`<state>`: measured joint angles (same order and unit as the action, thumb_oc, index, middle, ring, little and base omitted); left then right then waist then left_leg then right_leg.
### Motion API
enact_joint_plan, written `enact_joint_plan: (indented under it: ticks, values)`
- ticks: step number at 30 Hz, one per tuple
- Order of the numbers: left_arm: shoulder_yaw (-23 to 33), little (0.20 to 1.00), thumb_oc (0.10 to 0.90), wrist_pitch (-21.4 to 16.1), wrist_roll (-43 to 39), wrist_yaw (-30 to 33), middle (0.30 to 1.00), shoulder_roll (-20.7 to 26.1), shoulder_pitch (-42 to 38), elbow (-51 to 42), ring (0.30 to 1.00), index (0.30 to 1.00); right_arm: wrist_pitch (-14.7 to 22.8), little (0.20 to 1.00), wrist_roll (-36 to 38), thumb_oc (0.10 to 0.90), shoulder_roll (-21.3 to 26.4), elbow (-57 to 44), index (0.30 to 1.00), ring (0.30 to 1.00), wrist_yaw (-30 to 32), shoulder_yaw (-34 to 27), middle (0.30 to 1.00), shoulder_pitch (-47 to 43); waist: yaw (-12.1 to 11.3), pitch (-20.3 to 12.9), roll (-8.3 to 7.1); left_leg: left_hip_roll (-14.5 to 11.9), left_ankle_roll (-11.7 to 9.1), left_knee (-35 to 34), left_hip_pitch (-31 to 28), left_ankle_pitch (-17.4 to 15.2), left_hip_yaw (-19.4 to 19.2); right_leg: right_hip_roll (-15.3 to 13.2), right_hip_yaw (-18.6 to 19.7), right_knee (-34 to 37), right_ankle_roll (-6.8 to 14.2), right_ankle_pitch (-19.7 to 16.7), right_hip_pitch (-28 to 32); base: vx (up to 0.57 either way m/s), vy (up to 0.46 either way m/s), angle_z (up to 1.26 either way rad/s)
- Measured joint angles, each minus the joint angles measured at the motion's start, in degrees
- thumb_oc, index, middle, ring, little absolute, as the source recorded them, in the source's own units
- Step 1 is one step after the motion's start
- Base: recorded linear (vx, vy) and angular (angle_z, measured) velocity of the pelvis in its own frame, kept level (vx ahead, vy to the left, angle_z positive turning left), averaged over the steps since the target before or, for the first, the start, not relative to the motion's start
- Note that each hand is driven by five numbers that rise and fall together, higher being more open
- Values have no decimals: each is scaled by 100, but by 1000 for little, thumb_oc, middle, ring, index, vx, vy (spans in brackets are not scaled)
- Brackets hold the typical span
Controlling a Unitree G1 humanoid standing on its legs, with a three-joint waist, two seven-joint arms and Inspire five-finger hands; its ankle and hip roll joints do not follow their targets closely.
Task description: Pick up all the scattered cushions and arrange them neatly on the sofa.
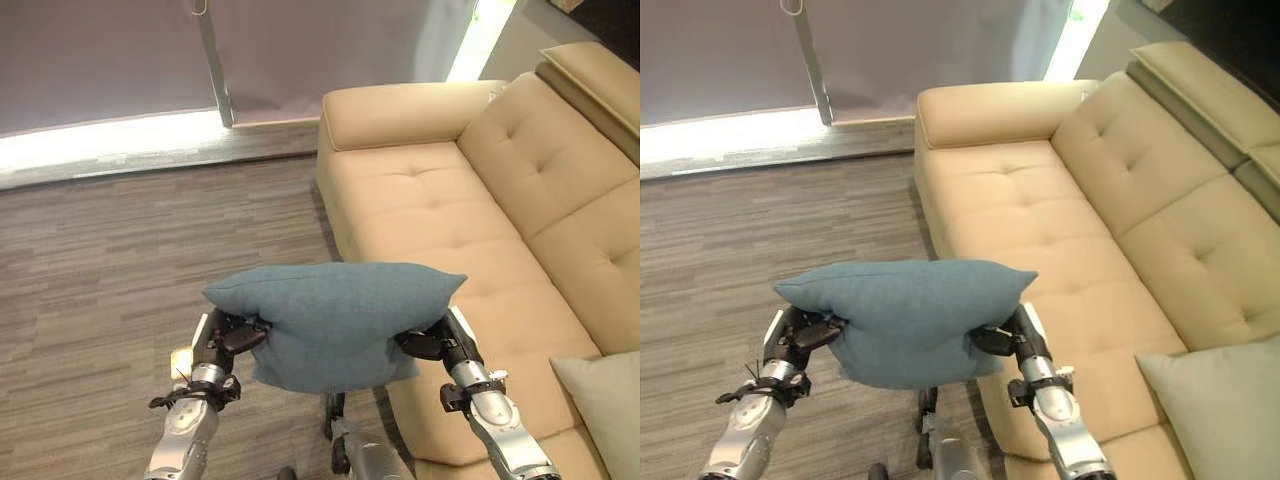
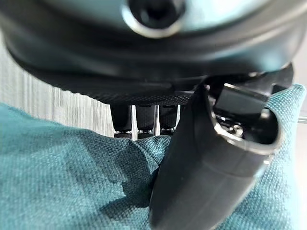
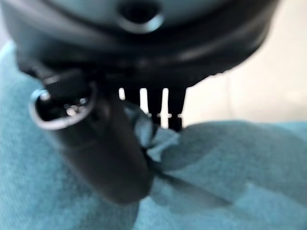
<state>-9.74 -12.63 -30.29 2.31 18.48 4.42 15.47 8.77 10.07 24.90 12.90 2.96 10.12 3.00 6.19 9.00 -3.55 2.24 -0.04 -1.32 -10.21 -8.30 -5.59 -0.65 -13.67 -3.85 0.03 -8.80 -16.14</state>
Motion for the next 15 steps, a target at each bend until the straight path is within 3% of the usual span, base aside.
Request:
enact_joint_plan:
  ticks: [1,3,4,5,6,7,8,9,10,11,12,13,14,15]
  values:
    - [-4,300,400,1,0,-7,300,7,-7,-3,300,300,0,300,1,400,-33,8,300,300,-3,-41,300,-13,10,-15,28,-109,-156,344,24,-116,-14,116,-28,25,-121,71,186,240,-56,-5]
    - [8,300,400,0,-1,-7,300,5,-9,-8,300,300,5,300,1,400,-19,4,300,300,-13,-47,300,-50,-11,-46,15,-175,-268,782,89,-116,-19,164,-21,11,-510,87,332,288,-93,-5]
    - [7,300,400,1,-1,-7,300,-44,-6,-9,300,300,8,300,1,400,16,11,300,300,-17,-71,300,-77,16,-58,70,-238,-427,1298,187,-198,-16,215,-16,26,-395,294,493,227,-89,-13]
    - [3,300,400,-5,-6,-23,300,-46,-10,-32,300,300,11,300,4,400,80,12,300,300,-19,-72,300,-113,27,-137,45,-441,-900,3504,1148,-247,29,248,93,28,-582,520,812,312,-62,-17]
    - [-20,300,400,-6,-6,-34,300,-43,-28,-62,300,300,20,300,20,400,129,11,300,300,-17,-81,300,-136,84,-155,32,-458,-949,4206,1603,-168,52,280,175,47,-575,684,929,289,-24,-40]
    - [-76,300,400,-12,-10,-39,300,-46,-62,-64,300,300,23,300,34,400,102,19,300,300,-17,-171,300,-113,55,-129,-44,-649,-807,4965,2221,-183,-74,337,408,133,-670,813,1063,216,-3,-33]
    - [-92,300,400,-11,-10,-41,300,-41,-69,-60,300,300,19,300,35,400,46,28,300,300,-12,-217,300,-96,53,-81,-160,-740,-627,5076,2629,-176,-148,326,491,212,-661,806,1170,58,5,-74]
    - [-77,300,400,3,-15,-40,300,-40,12,-34,300,300,7,300,35,400,-38,29,300,300,2,-203,300,-48,-9,-89,-324,-876,-351,4186,2881,-149,-303,314,501,355,-703,659,1336,0,0,-76]
    - [-79,300,400,65,-20,-39,300,-38,37,-21,300,300,4,300,36,400,-60,29,300,300,9,-202,300,-8,31,-93,-339,-898,-478,3780,2962,68,-250,327,441,427,-685,682,1531,287,141,-85]
    - [-95,300,400,66,-19,-40,300,-38,46,-22,300,300,4,300,39,400,-54,27,300,300,15,-202,300,44,89,-99,-328,-839,-475,3666,2939,491,-263,319,417,424,-585,752,1670,641,357,-48]
    - [-230,300,400,52,-10,-58,300,8,0,-39,300,300,17,300,48,400,-38,-35,300,300,24,-320,300,210,128,-190,-252,-818,-498,3465,3123,529,-117,327,565,450,-412,1006,1739,840,506,-24]
    - [-271,300,400,25,4,-228,300,57,-43,-38,300,300,24,300,68,400,-42,-38,300,300,128,-374,300,297,55,-203,-252,-643,-464,2321,3297,293,280,342,636,559,-239,1046,1713,630,435,-27]
    - [-242,300,400,-11,5,-344,300,31,-16,-63,300,300,30,300,59,400,68,-22,300,300,122,-401,300,230,-92,-143,-242,-532,-494,412,3282,318,667,314,811,673,-29,1138,1701,363,298,-68]
    - [-224,300,400,46,-14,-288,300,16,89,-24,300,300,11,300,5,400,63,44,300,300,76,-379,300,143,-286,-66,-240,-556,-332,-118,3226,422,605,267,1018,587,-63,1114,1790,416,381,-109]
